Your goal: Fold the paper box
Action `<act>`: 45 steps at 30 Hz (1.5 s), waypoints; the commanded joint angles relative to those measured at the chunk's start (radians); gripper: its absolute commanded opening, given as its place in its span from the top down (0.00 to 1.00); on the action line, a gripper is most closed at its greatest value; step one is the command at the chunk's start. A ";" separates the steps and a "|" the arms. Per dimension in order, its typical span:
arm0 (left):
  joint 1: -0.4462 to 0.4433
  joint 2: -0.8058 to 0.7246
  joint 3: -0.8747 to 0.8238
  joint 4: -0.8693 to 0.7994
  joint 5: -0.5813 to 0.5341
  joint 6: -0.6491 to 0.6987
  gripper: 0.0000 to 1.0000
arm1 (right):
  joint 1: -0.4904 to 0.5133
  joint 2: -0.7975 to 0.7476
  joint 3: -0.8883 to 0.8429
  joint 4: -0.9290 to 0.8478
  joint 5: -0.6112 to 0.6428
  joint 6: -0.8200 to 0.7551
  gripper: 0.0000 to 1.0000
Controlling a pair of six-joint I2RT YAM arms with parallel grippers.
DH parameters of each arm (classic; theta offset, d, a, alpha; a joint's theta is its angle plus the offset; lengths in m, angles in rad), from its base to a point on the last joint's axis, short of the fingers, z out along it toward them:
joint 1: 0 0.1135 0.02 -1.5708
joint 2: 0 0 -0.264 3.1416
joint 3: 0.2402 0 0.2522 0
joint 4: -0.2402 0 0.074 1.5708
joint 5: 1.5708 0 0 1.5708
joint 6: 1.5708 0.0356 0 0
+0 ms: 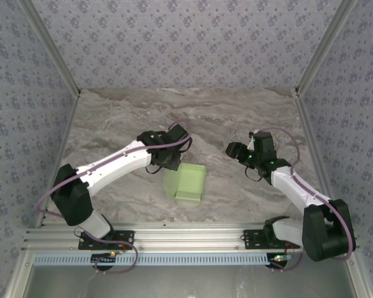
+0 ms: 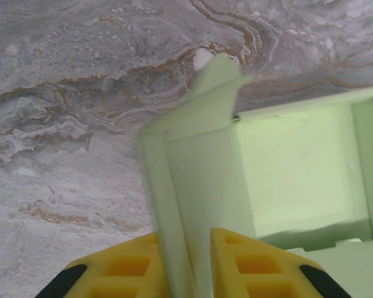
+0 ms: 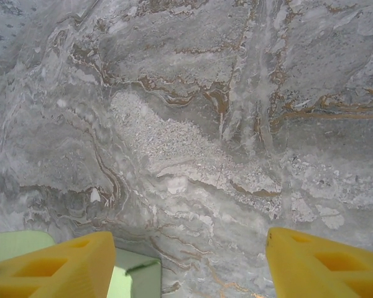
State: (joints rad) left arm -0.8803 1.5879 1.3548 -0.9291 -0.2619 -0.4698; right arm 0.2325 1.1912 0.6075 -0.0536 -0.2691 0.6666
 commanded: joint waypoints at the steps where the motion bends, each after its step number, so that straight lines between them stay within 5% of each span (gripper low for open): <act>1: -0.012 0.021 0.079 -0.063 -0.063 0.077 0.82 | -0.013 -0.016 0.009 -0.044 -0.007 -0.018 0.32; 4: -0.011 0.038 0.120 -0.046 -0.085 0.244 0.93 | -0.020 -0.022 0.007 -0.047 -0.005 -0.018 0.33; 12: 0.003 0.051 0.132 0.124 0.002 0.785 0.97 | -0.079 -0.014 -0.001 -0.033 -0.083 0.040 0.31; 20: 0.066 0.199 0.214 0.245 0.206 1.067 0.89 | -0.109 0.002 -0.033 -0.020 -0.165 0.039 0.32; 23: 0.074 0.242 0.246 0.294 0.233 1.099 0.78 | -0.100 -0.004 -0.043 -0.036 -0.170 0.014 0.34; 27: 0.087 0.223 0.239 0.347 0.260 1.046 0.71 | -0.060 -0.015 -0.056 -0.040 -0.150 -0.029 0.37; 32: 0.123 0.072 0.123 0.457 0.278 0.811 0.61 | 0.050 -0.037 -0.056 -0.065 -0.068 -0.088 0.38; 34: 0.134 -0.018 0.056 0.488 0.285 0.723 0.52 | 0.087 -0.032 -0.051 -0.061 -0.051 -0.111 0.39; 36: 0.145 -0.123 -0.037 0.531 0.279 0.623 0.29 | 0.115 -0.018 -0.038 -0.069 -0.034 -0.142 0.39; 38: 0.160 -0.234 -0.141 0.566 0.265 0.507 0.18 | 0.128 -0.001 -0.034 -0.052 -0.036 -0.162 0.39; 45: 0.208 -0.554 -0.468 0.598 0.196 0.167 0.05 | 0.135 0.045 -0.063 0.174 -0.055 -0.336 0.34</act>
State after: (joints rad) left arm -0.6861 1.0874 0.9798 -0.3542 -0.0353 -0.0925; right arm 0.3599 1.2194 0.5583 -0.0006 -0.3363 0.4519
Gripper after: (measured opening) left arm 0.941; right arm 0.657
